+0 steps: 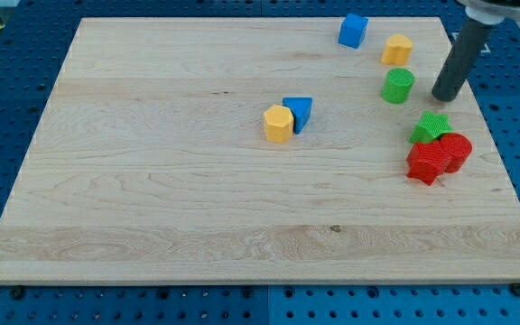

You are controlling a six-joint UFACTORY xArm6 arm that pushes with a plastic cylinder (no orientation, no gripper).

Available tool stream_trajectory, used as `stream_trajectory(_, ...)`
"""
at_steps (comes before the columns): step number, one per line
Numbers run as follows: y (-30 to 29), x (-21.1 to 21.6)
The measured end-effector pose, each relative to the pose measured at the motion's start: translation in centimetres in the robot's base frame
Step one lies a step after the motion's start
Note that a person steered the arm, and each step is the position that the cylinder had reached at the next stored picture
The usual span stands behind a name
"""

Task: Slide the green circle into the group of blocks

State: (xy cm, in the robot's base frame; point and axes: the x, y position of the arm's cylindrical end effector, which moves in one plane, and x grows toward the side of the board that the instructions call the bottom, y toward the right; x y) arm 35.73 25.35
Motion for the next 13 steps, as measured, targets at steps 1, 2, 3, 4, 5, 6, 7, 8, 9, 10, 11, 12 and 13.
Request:
stream_trajectory(1, -4.4, -4.3)
stream_trajectory(2, -8.2, -6.1)
stream_trajectory(3, -8.4, -5.3)
stream_trajectory(4, -7.7, -2.9)
stream_trajectory(5, -7.4, 0.0)
stream_trajectory(6, -7.2, 1.0)
stream_trajectory(7, -5.6, -0.6)
stream_trajectory(8, -3.9, -0.4)
stream_trajectory(9, -3.8, 1.1)
stream_trajectory(10, -4.2, 2.8)
stream_trajectory(11, -4.6, 3.5)
stream_trajectory(12, -5.9, 4.3)
stream_trajectory(13, -8.1, 4.3)
